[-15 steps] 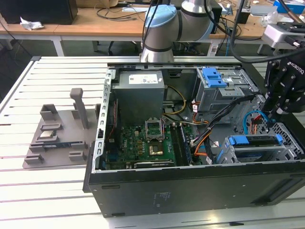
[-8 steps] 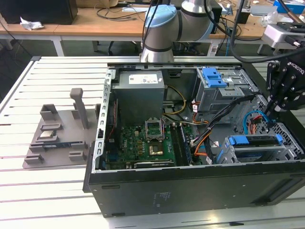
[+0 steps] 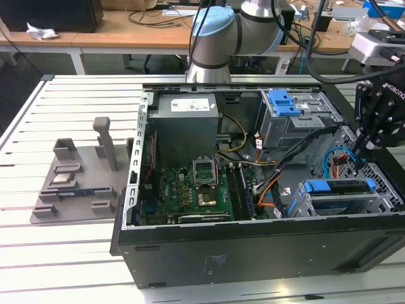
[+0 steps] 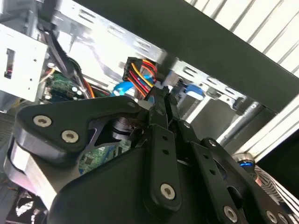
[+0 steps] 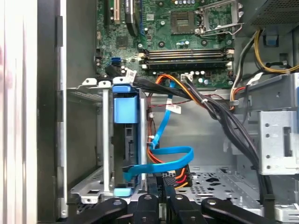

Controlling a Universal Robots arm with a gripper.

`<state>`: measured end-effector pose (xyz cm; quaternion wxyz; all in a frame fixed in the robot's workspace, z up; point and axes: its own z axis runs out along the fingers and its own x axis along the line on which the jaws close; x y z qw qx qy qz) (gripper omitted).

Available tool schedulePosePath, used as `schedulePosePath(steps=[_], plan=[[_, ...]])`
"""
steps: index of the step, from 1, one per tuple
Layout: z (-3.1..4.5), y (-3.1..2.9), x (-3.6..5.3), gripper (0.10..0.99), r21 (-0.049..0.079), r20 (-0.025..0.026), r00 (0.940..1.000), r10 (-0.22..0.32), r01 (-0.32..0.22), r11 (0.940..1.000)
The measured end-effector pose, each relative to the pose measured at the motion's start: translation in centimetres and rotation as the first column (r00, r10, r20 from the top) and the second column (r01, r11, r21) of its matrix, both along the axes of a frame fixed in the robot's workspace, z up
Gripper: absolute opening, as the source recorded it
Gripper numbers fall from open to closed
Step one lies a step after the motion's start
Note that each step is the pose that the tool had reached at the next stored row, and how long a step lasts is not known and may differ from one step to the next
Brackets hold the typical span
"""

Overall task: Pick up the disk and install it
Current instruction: 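Insert the first disk wire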

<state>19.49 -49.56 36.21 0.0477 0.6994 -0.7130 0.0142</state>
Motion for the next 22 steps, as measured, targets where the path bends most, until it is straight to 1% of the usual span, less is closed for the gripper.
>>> schedulePosePath(steps=[1,2,3,5,7,9,13,14,17,22], plan=[[0.00,-0.40,0.00,0.165,0.000,0.0000,1.0000,0.000,0.000,1.0000],[-0.01,-0.92,0.00,0.165,0.000,0.0000,1.0000,0.000,0.000,1.0000],[-0.02,-1.63,0.00,0.165,0.000,0.0000,1.0000,0.000,0.000,1.0000],[-0.11,-1.97,-0.05,0.165,0.001,0.0000,1.0000,0.001,-0.001,1.0000],[-0.15,-2.09,-0.21,0.165,0.013,0.0000,1.0000,0.002,-0.002,0.9999],[-0.24,-2.11,-0.40,0.165,0.018,0.0000,1.0000,0.003,-0.003,0.9998],[-1.01,-2.13,-0.53,0.165,0.018,0.0001,1.0000,0.003,-0.003,0.9998],[-1.11,-2.14,-0.66,0.165,0.016,0.0001,1.0000,0.003,-0.003,0.9999],[-1.21,-2.29,-1.00,0.165,0.015,0.0000,1.0000,0.003,-0.003,0.9999],[-1.60,-2.48,-1.04,0.165,0.014,0.0001,1.0000,0.003,-0.003,0.9999]])
